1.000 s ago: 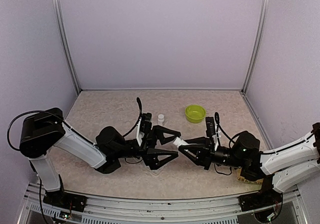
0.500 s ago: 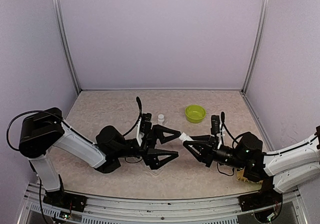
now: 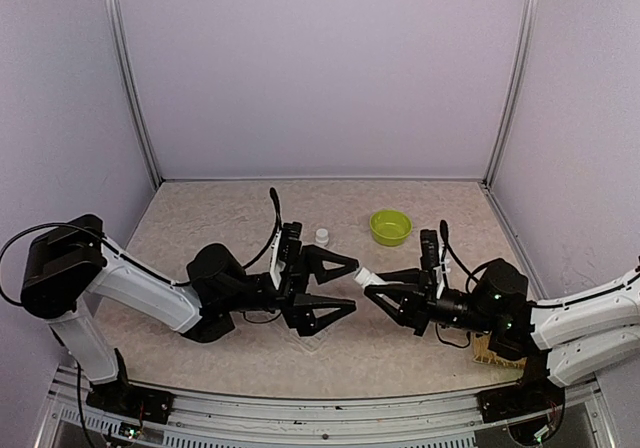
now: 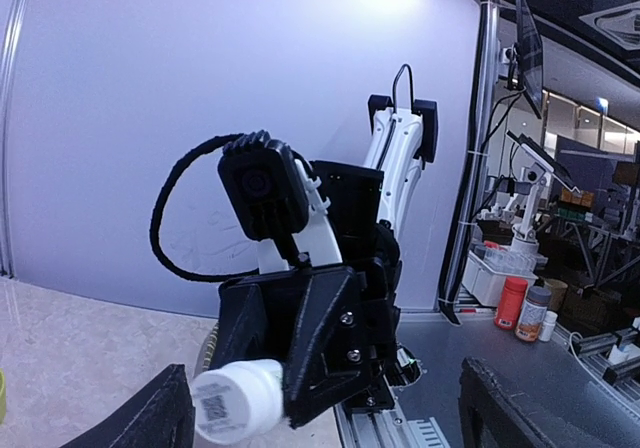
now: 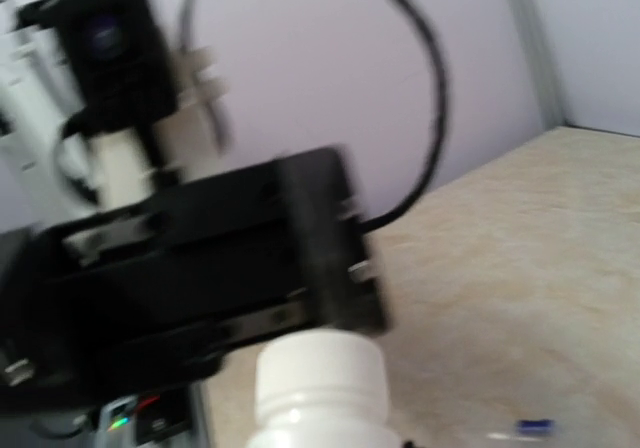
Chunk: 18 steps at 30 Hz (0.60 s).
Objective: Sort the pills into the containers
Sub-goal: Unscrew the lid of the pill bottle from the pill bottle.
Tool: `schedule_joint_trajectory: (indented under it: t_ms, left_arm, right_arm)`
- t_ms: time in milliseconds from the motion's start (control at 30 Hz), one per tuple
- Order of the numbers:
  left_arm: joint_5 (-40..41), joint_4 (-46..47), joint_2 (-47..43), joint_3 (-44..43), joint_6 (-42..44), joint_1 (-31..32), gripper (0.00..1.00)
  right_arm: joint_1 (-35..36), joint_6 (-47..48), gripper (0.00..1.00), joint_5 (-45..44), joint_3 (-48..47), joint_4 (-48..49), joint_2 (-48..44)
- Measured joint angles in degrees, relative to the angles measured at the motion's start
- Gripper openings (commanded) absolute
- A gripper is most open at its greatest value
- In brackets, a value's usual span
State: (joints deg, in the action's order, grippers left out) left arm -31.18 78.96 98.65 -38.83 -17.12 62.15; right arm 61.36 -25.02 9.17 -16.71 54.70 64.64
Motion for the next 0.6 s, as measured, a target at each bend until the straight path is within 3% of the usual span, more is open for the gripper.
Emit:
schedule_joint_trajectory:
  t_ms: [433, 600]
  left_arm:
    - [-9.2, -4.1, -2.8, 0.1, 4.0, -2.5, 0.52]
    - [-10.6, -4.5, -2.8, 0.1, 4.4, -2.5, 0.30]
  right_arm:
    - [0.0, -3.4, 0.26, 14.9, -2.6, 5.3, 5.2]
    - [0.0, -4.7, 0.26, 16.9, -2.8, 6.9, 6.1]
